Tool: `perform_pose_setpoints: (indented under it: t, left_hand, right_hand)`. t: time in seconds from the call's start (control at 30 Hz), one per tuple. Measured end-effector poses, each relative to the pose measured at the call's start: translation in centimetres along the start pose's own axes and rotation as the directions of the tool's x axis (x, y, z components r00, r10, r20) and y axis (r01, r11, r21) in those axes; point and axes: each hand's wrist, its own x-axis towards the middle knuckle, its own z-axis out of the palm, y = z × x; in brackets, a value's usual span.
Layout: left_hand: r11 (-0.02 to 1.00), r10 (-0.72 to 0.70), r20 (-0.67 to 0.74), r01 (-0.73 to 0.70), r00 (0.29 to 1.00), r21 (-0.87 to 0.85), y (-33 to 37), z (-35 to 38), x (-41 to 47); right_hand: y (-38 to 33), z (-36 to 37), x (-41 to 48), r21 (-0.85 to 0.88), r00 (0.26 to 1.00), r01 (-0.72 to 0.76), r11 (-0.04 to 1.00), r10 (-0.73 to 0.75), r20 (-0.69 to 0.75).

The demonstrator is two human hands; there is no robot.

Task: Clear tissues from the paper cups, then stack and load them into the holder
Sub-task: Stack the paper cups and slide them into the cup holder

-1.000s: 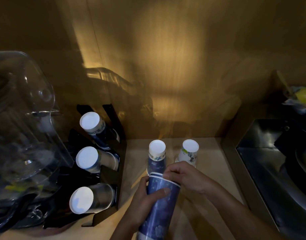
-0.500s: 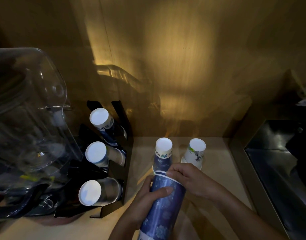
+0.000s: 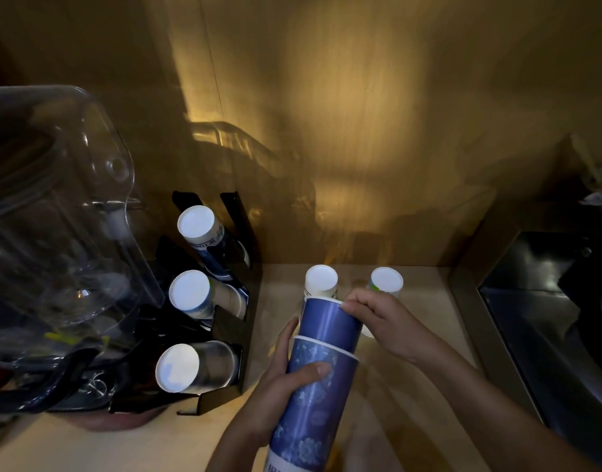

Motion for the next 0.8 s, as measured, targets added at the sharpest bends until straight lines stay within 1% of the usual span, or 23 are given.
perform_pose_setpoints:
  t: [0.1, 0.2, 0.43, 0.53, 0.6, 0.63, 0.67, 0.73, 0.8]
  left_hand:
    - [0.999, -0.019, -0.031, 0.018, 0.999, -0.036, -0.1, -0.4, -0.4]
    - [0.999, 0.006, -0.065, -0.008, 0.998, -0.034, -0.2, -0.6, -0.6]
    - [0.995, 0.09, -0.175, -0.082, 0.981, 0.048, -0.6, -0.9, -0.7]
    - [0.998, 0.059, -0.215, -0.054, 0.975, 0.033, -0.7, -1.1, -0.8]
    - [0.998, -0.002, -0.258, -0.013, 0.966, -0.055, -0.8, -1.3, -0.6]
    - [0.988, -0.065, -0.265, 0.025, 0.962, -0.152, -0.7, -1.3, -0.5]
    - [0.959, -0.146, -0.241, 0.077, 0.959, -0.274, -0.6, -1.3, -0.5]
    - [0.86, -0.284, -0.143, 0.185, 0.948, -0.476, 0.0, -1.6, -0.6]
    - [0.786, -0.35, -0.104, 0.231, 0.931, -0.573, 0.6, -2.0, -0.3]
  right_hand:
    - [0.1, -0.1, 0.0, 0.006, 1.0, 0.009, 1.0, -0.009, -0.001]
    - [0.0, 0.1, -0.1, 0.023, 1.0, 0.013, 1.0, -0.014, 0.024]
    - [0.1, 2.6, -1.2, 0.035, 0.979, -0.049, 0.998, 0.041, 0.2]
    - [0.0, 2.7, -1.1, 0.027, 0.968, -0.035, 0.999, 0.027, 0.25]
    - [0.1, 2.7, -1.0, 0.003, 0.971, 0.001, 1.0, -0.001, 0.239]
    - [0.1, 2.7, -1.0, -0.007, 0.974, 0.027, 1.0, -0.024, 0.224]
    - [0.1, 2.7, -0.9, -0.013, 0.974, 0.054, 0.998, -0.049, 0.222]
    - [0.2, 2.7, -0.8, -0.031, 0.957, 0.085, 0.996, -0.073, 0.28]
    - [0.5, 2.9, -0.7, -0.118, 0.928, 0.095, 0.989, -0.045, 0.37]
